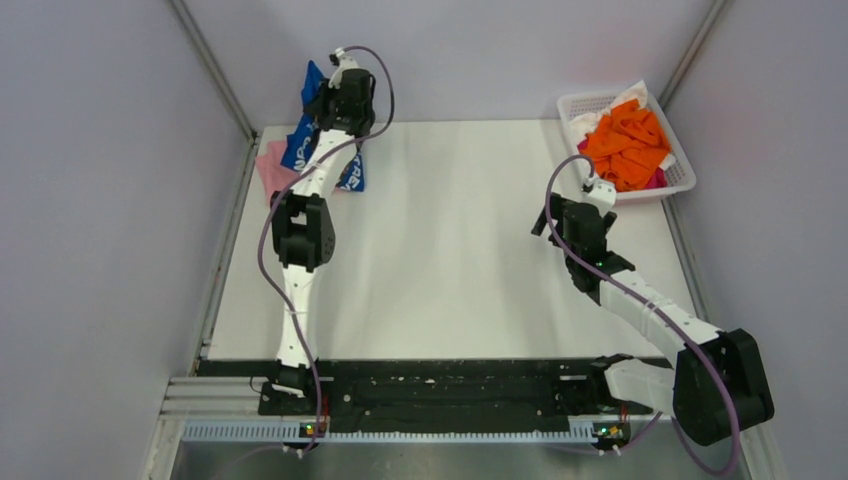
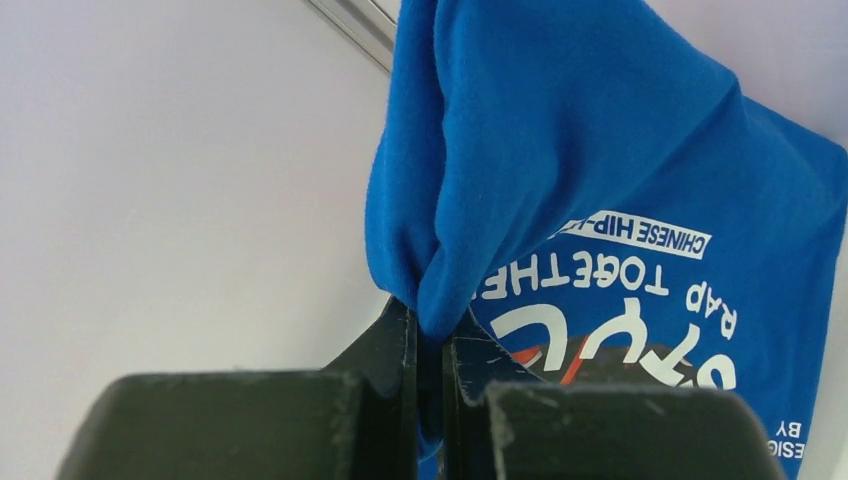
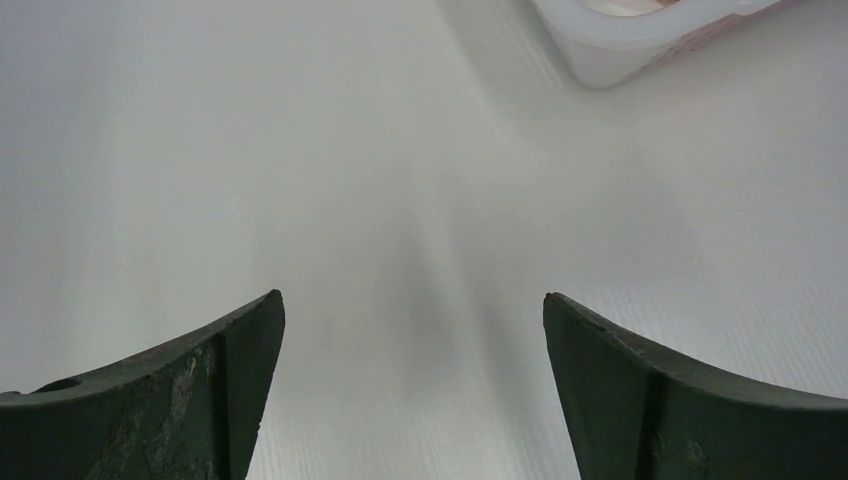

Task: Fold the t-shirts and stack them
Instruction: Put the neatly folded tshirt into the corner of the board with the left arm

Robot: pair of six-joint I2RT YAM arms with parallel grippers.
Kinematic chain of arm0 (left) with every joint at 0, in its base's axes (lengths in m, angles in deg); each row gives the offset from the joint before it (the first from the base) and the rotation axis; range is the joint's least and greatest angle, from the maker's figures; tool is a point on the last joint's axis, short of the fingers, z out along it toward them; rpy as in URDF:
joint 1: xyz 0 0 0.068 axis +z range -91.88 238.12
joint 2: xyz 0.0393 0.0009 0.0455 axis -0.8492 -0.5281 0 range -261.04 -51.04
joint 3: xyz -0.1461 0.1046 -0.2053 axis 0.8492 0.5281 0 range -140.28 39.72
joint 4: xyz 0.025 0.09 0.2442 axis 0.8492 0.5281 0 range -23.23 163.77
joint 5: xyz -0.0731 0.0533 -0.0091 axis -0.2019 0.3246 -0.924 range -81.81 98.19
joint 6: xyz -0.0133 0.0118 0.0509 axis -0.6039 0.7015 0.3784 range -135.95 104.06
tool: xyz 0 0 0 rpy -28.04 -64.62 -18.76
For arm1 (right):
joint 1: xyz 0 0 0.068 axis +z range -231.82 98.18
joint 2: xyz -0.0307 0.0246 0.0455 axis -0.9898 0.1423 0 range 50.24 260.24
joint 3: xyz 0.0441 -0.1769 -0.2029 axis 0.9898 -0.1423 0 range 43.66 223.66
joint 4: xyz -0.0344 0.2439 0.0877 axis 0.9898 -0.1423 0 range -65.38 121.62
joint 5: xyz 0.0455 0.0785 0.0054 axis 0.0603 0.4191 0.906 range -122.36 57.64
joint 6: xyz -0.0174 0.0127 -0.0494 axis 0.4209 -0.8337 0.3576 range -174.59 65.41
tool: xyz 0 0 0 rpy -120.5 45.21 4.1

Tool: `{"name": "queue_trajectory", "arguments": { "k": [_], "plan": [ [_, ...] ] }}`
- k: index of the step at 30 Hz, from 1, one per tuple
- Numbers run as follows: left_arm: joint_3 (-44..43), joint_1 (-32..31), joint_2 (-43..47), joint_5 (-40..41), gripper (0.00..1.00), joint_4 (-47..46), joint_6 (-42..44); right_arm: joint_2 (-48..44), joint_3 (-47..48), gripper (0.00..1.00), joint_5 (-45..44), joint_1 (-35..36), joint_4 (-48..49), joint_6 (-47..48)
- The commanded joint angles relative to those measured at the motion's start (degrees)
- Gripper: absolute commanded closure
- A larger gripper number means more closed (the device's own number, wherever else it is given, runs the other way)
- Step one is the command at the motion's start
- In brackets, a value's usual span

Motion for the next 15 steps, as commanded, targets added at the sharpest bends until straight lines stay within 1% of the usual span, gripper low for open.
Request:
{"name": "queue_trajectory", "arguments": {
  "k": [1,8,12,15],
  "plan": [
    [-3.83,0.18,2.7,1.47,1.0,-3.54,1.51,0.19,3.25,0.02,0.33,-0.61,0.63,0.05],
    [-3.4,0.98,3.92,1.74,1.0,-3.59,1.36,0.07,3.27,0.01,0.83,-0.61,0.42,-0.21],
    [-3.12,2.48,3.5,1.95,1.0,-3.0,0.11,0.07,3.28,0.01,0.43,-0.58,0.07,-0.27],
    [-2.26,4.05,3.3,0.34,1.0,-1.32,-2.22,0.03,3.38,0.01,0.12,-0.62,-0.19,-0.32]
  ]
}}
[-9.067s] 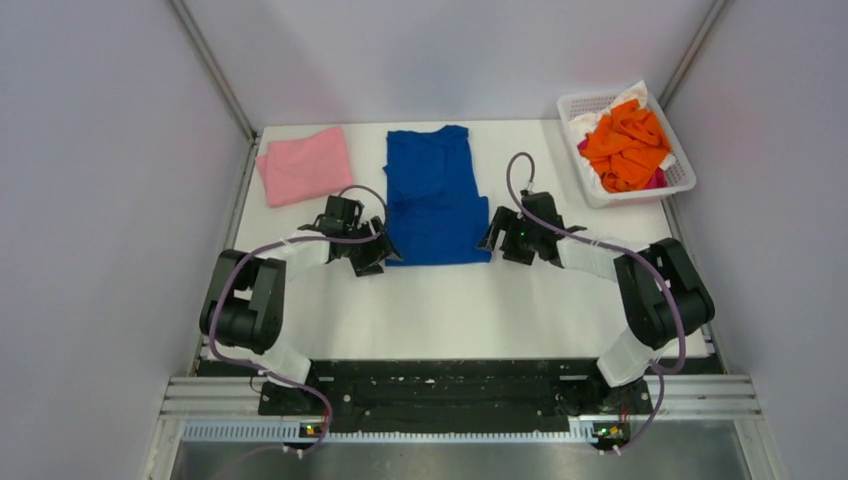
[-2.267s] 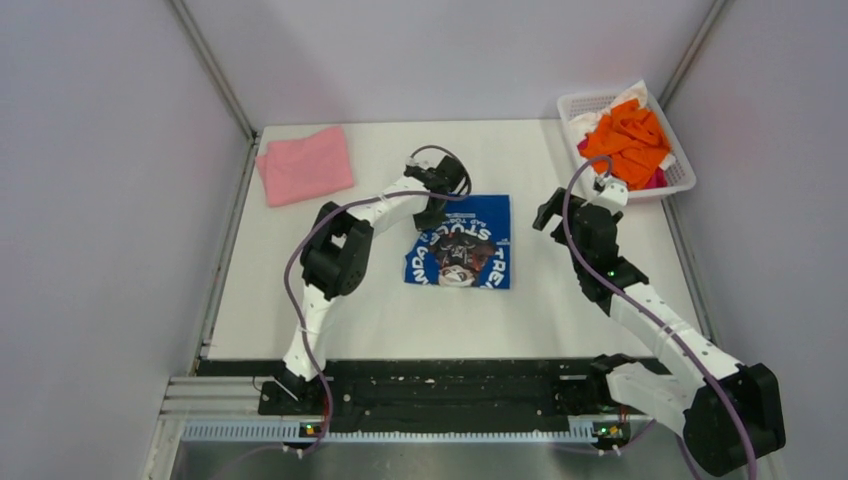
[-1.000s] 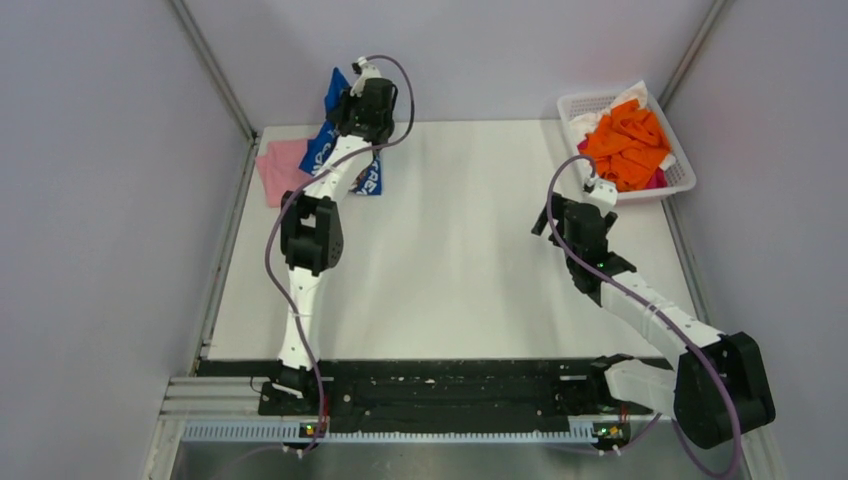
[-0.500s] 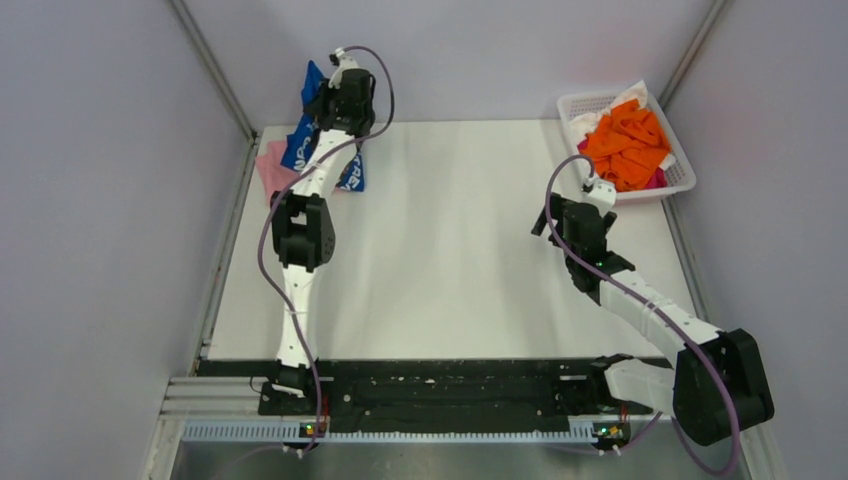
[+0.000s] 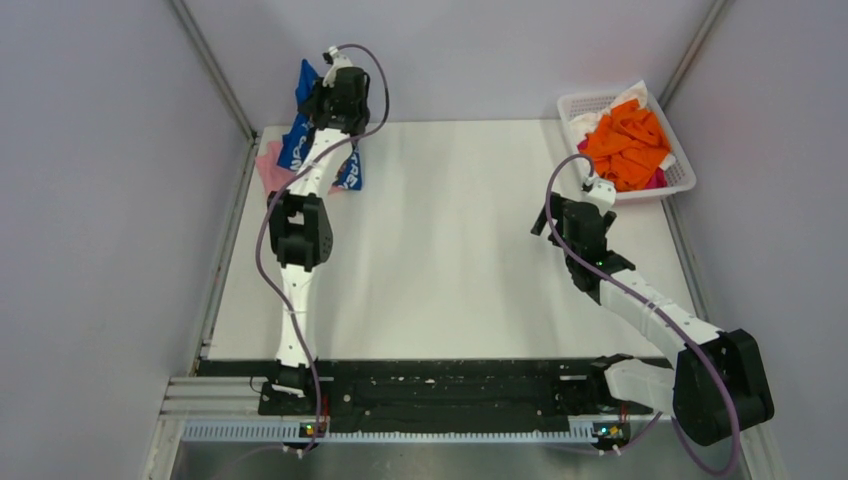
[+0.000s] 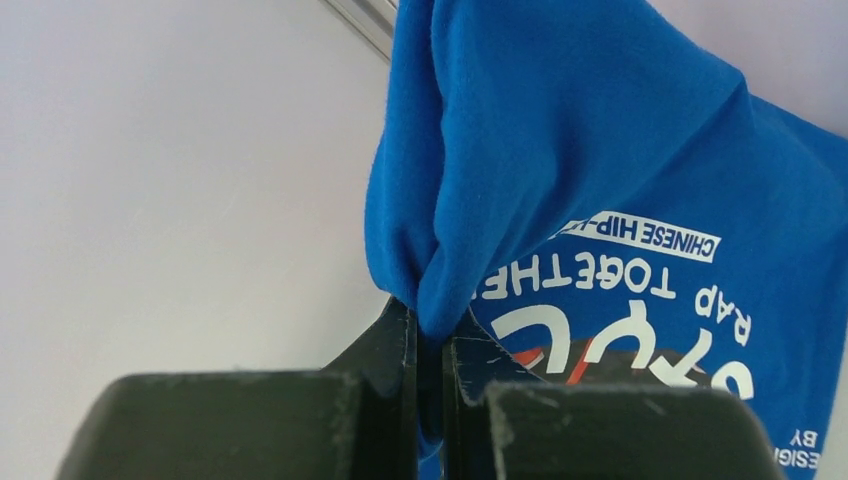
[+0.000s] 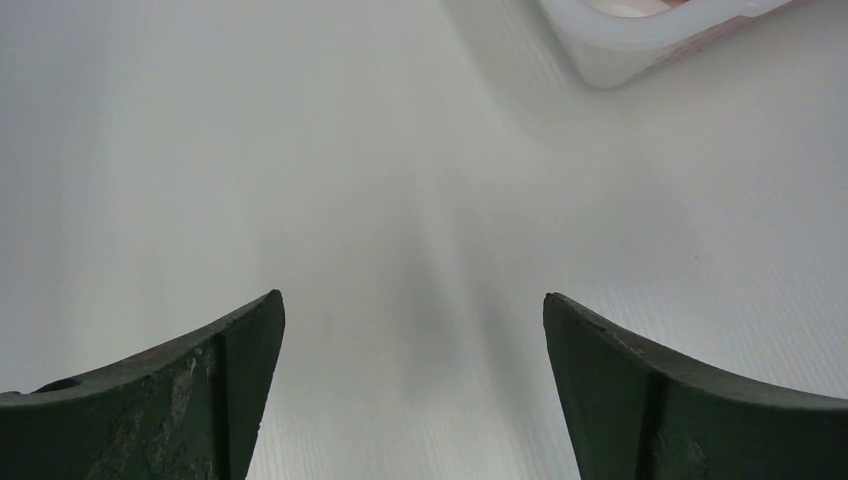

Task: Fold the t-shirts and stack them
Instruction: Put the neatly folded tshirt into the corner of the board with the left arm

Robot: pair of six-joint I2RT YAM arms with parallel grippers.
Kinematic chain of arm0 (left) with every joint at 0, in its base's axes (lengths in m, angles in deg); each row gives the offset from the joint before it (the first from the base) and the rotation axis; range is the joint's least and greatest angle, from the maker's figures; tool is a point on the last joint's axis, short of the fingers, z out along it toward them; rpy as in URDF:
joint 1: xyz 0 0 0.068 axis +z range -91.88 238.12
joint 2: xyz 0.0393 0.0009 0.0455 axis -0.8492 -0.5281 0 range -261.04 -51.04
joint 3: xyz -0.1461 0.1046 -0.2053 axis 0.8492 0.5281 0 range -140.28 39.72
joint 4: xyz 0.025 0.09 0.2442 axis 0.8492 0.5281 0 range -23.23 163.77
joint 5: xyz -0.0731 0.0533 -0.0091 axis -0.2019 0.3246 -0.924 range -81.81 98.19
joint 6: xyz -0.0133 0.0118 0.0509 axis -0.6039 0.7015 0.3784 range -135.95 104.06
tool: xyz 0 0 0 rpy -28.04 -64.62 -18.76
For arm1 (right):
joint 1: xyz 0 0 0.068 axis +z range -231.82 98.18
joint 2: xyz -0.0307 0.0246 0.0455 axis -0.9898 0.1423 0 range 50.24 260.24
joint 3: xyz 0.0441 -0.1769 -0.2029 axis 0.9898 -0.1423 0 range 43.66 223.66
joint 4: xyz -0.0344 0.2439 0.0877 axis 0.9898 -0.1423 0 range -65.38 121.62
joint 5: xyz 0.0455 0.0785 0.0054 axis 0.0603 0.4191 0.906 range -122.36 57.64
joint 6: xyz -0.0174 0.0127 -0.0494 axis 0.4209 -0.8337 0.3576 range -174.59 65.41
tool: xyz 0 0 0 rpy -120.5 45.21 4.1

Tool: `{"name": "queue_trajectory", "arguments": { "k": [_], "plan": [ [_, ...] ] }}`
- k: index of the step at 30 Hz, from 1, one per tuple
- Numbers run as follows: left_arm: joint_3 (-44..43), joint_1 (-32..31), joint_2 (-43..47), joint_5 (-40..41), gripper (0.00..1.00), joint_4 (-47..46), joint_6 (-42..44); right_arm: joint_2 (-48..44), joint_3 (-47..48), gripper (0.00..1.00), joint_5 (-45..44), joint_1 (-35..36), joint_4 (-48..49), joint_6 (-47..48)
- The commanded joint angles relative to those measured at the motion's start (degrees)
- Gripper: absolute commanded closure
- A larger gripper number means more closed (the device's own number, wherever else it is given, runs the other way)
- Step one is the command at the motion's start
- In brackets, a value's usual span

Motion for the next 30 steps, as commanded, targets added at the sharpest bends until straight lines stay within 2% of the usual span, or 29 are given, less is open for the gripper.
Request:
{"name": "queue_trajectory", "arguments": {
  "k": [1,6,18,20,21,23,25,27,28,30],
  "plan": [
    [-0.32,3.32,3.35,-0.43,1.0,-1.09,-3.51,0.04,3.03,0.01,-0.45,-0.64,0.27,-0.27],
    [2.83,6.66,2.6,-6.95,1.0,0.03,-7.77,0.08,3.01,0.01,-0.98,-0.59,0.05,-0.55],
    [1.31,14.53,-3.19,-12.87,0.99,6.34,-16.78,1.33,3.31,0.01,-1.61,-0.62,-0.33,-0.85],
    [1.38,15.11,-3.32,-13.16,0.86,7.51,-18.33,1.8,3.55,0.01,-1.53,-0.63,-0.54,-0.99],
    [1.26,15.43,-3.2,-12.98,0.76,7.85,-18.81,2.05,3.73,0.01,-1.4,-0.62,-0.79,-0.93],
    [1.08,15.96,-2.87,-12.68,0.48,8.48,-18.83,2.39,3.95,0.01,-1.42,-0.65,-1.12,-1.06],
    [0.69,16.2,-2.14,-11.81,0.33,9.56,-18.81,2.32,4.3,0.01,-1.47,-0.59,-1.44,-1.09],
    [0.78,16.23,-0.82,-11.06,0.09,10.51,-20.21,2.1,4.72,0.01,-1.5,-0.65,-2.1,-1.12],
    [0.83,16.23,0.1,-11.01,0.03,11.28,-21.25,1.77,4.84,0.01,-1.41,-0.64,-2.39,-1.25],
    [1.47,16.21,2.18,-11.35,0.01,12.17,-22.61,1.16,4.83,0.01,-1.01,-0.59,-2.7,-1.33]
  ]
}}
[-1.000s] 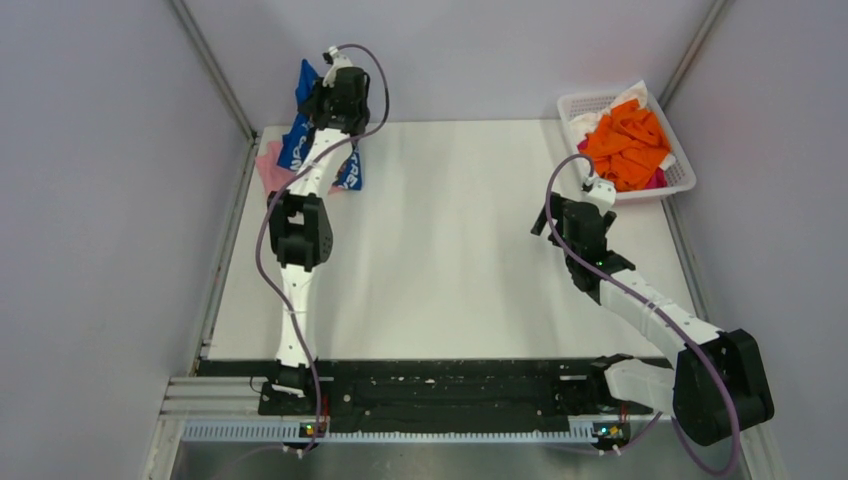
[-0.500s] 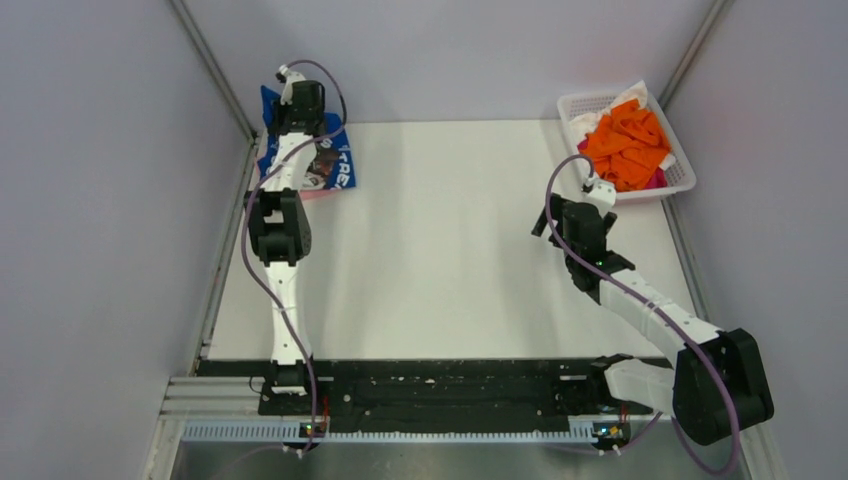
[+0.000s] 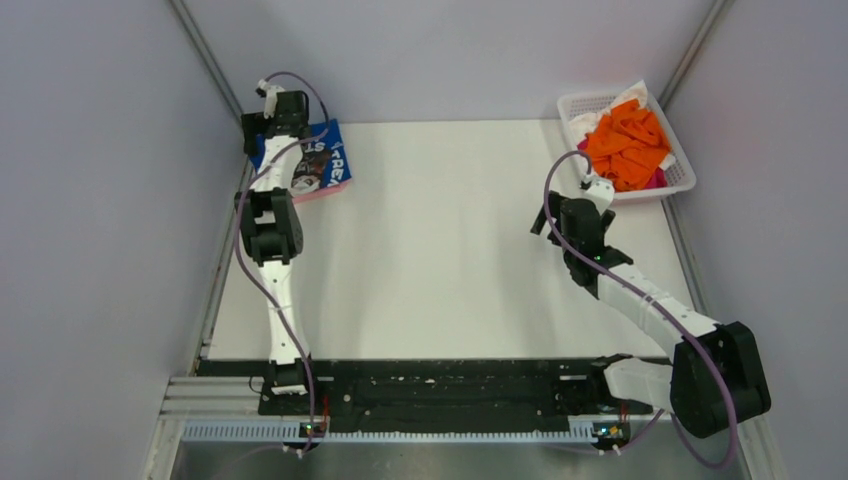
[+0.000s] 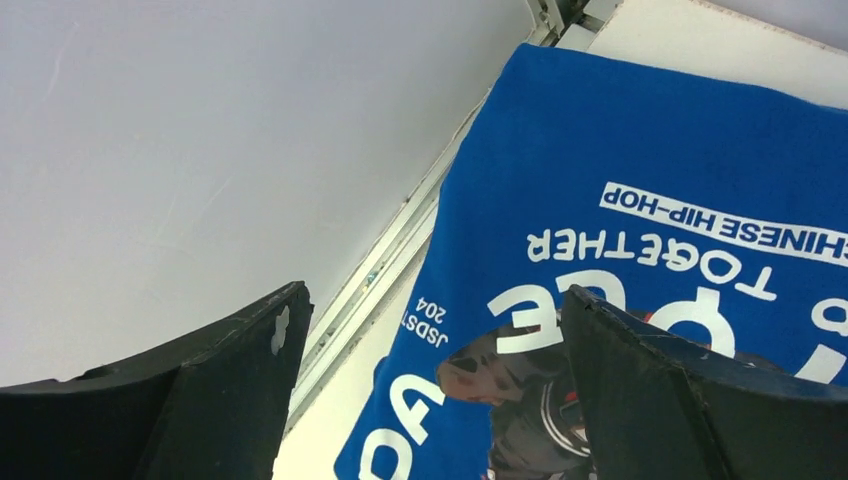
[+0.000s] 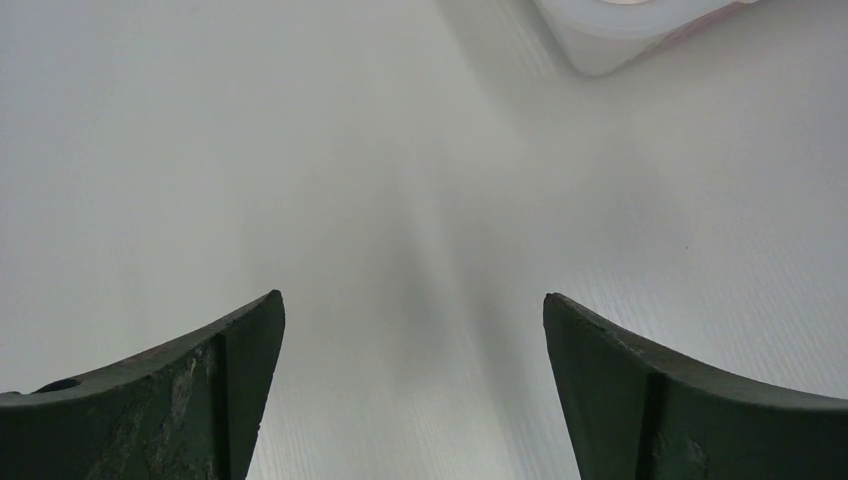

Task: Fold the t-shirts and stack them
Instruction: Put the neatly folded tshirt into the corner of the board with the left arm, then reset both arms

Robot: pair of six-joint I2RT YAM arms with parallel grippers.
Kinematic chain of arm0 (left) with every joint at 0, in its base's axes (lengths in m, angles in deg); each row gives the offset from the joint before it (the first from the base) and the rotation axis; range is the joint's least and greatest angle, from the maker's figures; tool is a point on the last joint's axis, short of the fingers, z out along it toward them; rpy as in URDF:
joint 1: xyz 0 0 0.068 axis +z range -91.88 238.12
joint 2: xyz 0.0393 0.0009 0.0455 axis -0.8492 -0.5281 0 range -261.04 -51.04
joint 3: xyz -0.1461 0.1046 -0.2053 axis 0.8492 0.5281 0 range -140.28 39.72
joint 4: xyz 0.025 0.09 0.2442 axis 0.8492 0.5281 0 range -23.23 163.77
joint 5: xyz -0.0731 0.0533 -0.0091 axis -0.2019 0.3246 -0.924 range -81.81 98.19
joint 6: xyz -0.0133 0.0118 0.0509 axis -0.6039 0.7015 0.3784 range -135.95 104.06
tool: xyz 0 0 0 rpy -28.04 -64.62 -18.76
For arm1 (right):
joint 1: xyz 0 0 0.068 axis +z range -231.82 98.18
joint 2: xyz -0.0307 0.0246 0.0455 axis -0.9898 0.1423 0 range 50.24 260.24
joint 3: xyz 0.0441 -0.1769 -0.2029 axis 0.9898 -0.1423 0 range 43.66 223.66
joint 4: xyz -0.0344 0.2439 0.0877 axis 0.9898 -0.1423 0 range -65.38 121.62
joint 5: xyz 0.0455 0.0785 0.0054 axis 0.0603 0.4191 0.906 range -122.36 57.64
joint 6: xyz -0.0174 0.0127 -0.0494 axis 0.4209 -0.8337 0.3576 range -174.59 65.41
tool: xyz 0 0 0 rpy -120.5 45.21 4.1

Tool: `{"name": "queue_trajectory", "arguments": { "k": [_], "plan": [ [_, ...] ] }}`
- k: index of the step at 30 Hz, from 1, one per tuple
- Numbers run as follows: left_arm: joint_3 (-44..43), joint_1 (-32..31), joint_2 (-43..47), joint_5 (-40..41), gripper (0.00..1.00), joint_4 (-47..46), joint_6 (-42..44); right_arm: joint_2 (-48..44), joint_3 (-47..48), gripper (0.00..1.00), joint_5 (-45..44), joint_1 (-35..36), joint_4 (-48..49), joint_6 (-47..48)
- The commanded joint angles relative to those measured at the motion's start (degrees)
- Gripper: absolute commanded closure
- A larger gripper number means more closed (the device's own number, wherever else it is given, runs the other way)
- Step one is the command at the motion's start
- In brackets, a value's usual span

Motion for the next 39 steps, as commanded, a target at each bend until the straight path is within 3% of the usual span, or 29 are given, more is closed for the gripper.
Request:
{"name": "queue_trajectory", "arguments": {
  "k": [1,6,11,18,23,26,33,39],
  "plan": [
    [-0.61,0.36,7.18,0.37,0.01,2.4,-4.62,-1.18,2.87,0.01,-0.04,-0.55,-0.51,-0.95],
    [3.58,0.28,14.0,-7.13,0.01,7.58,-12.04,-2.91,2.64,0.01,0.37,-0.66,-2.27,-2.36],
    [13.77,-0.42,25.03,-22.98,0.01,8.99,-20.54,-4.91,2.61,0.01,0.33,-0.63,-4.25,-4.77],
    [46.01,-8.49,50.05,-34.58,0.01,-3.53,-25.26,-8.47,-0.59,0.01,3.75,-0.56,-4.94,-9.86],
    [68.8,-17.48,65.53,-38.27,0.01,-9.02,-30.61,-12.76,-4.55,0.01,5.56,-0.4,-7.25,-14.69],
    [81.23,-22.94,71.05,-36.33,0.01,-14.49,-33.76,-16.25,-8.74,0.01,5.81,0.19,-6.83,-17.4],
    [88.84,-25.34,73.13,-37.75,0.01,-14.62,-36.63,-20.87,-15.04,0.01,6.67,1.51,-9.01,-18.54],
    [89.53,-25.43,75.07,-35.92,0.01,-13.52,-36.11,-23.09,-18.59,0.01,5.0,1.47,-7.18,-19.65]
  ]
}}
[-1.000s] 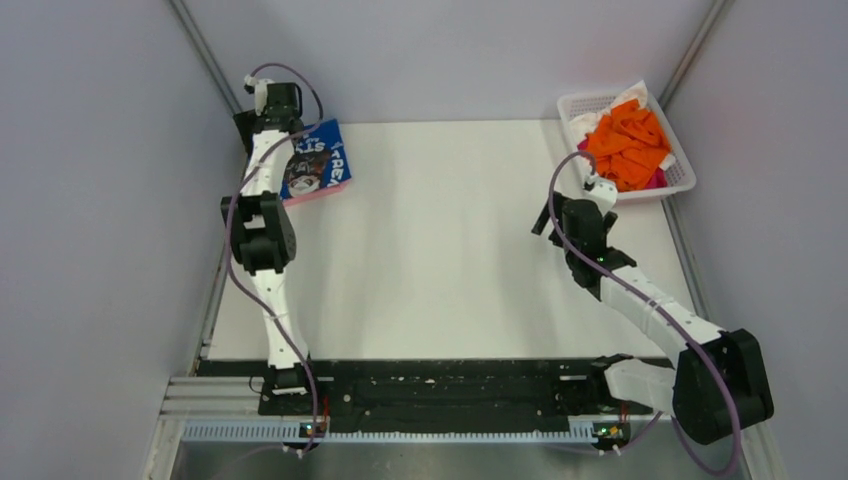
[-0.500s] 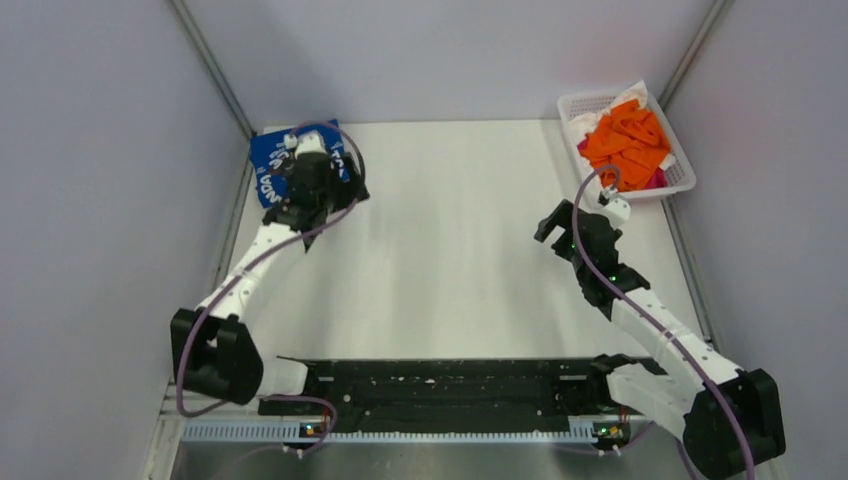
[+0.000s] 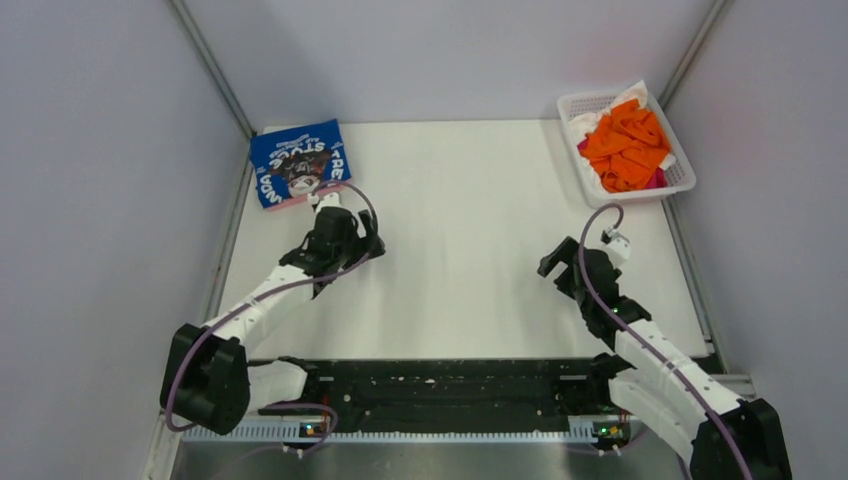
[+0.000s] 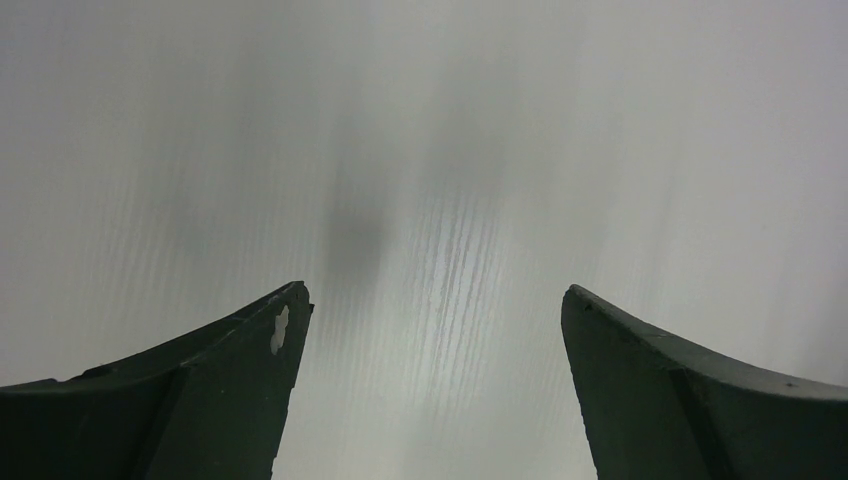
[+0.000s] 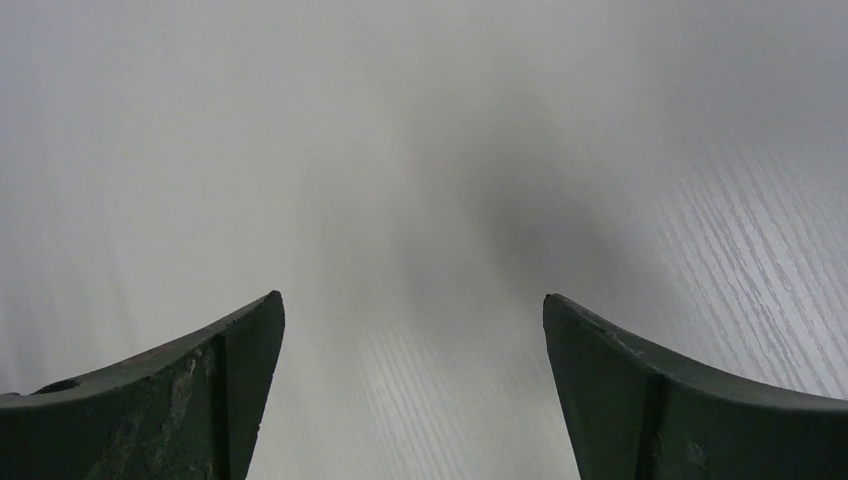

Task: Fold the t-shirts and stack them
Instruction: Reset both arms

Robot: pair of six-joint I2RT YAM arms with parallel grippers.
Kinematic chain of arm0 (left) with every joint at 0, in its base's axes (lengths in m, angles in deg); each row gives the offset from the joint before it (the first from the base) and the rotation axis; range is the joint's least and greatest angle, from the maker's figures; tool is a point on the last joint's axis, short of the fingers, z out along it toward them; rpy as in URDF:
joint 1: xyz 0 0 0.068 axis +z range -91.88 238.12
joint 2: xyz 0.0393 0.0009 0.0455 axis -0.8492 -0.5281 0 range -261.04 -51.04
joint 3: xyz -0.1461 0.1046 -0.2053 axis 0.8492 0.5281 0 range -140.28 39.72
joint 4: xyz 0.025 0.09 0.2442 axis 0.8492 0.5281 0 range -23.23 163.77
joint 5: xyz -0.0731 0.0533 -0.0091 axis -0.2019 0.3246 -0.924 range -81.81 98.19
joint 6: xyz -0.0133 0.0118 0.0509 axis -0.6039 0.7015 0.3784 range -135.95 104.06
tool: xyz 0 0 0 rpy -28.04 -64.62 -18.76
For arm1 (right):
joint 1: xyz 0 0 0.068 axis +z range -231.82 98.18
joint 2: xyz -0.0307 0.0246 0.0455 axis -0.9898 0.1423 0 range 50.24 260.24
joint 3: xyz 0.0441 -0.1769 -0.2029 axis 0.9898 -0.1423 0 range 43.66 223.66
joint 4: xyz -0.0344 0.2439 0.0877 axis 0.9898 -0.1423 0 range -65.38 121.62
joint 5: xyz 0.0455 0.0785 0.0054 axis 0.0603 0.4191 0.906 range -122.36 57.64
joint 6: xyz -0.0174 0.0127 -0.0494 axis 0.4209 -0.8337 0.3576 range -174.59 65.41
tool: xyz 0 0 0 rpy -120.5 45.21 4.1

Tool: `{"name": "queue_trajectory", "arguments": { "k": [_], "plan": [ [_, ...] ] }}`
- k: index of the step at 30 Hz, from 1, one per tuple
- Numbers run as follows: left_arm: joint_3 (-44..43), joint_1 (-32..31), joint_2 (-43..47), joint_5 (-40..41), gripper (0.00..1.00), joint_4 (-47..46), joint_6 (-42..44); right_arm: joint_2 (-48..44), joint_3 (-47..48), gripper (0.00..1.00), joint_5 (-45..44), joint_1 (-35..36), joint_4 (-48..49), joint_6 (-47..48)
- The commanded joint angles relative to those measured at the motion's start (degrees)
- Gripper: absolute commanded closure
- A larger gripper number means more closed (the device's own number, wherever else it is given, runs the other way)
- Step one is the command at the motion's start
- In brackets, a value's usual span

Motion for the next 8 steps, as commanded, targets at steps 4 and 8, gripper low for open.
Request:
{"name": "queue_trajectory", "arguments": {
  "k": [4,8],
  "plan": [
    [0.41,-0.29,4.86,2.33,0.01,-3.28,-0.33,-4.18,-1.63,0.01,-1.9,0.54,1.96,-0.27],
    [1.51,-0.29,7.51,3.4,0.01,-3.05,-0.11,-7.33,-2.29,0.01,-3.73,0.59,1.46,-1.43]
  ]
}}
